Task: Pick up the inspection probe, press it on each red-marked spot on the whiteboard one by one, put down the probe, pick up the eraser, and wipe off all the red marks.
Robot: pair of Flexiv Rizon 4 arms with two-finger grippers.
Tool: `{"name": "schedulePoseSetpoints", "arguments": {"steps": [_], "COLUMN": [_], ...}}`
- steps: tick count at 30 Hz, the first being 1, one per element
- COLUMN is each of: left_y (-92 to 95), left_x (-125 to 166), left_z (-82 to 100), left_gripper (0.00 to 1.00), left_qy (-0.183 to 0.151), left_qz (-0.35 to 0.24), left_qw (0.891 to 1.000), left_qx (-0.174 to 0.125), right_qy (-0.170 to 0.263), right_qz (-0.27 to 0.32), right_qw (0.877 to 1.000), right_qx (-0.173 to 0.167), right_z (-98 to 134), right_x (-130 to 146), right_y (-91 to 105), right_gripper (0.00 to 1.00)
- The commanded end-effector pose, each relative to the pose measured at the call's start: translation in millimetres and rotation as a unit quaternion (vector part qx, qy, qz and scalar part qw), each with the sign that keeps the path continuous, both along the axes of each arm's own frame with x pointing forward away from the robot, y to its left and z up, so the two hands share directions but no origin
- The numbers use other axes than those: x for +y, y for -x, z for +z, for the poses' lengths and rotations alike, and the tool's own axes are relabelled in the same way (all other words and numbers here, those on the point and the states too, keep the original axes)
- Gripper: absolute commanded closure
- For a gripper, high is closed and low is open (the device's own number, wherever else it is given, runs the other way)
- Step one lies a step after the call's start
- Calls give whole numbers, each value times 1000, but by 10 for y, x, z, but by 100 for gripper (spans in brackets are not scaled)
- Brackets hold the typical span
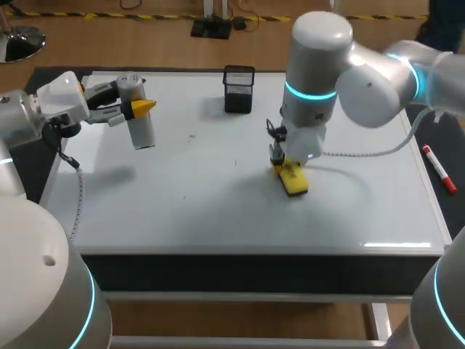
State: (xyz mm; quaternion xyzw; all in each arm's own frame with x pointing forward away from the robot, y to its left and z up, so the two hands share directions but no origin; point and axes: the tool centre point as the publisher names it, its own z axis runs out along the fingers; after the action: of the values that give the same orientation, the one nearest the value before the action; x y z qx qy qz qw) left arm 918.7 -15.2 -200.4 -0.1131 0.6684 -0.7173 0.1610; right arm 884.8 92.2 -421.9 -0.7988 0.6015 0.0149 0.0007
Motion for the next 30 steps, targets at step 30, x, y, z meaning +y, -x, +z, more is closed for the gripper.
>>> {"name": "schedulePoseSetpoints", "arguments": {"steps": [30], "left_y": [-3], "left_x": [0], "left_z": [2], "left_gripper": [100], "left_qy": [1], "left_qz": [0], "left_qw": [1000], "left_qx": [-1], "right_qy": [-2], "right_qz": [-67], "right_qw": [998], "right_qx": [-10], "right_z": [487], "right_x": [-375], "right_y": [-845], "right_gripper": [100]}}
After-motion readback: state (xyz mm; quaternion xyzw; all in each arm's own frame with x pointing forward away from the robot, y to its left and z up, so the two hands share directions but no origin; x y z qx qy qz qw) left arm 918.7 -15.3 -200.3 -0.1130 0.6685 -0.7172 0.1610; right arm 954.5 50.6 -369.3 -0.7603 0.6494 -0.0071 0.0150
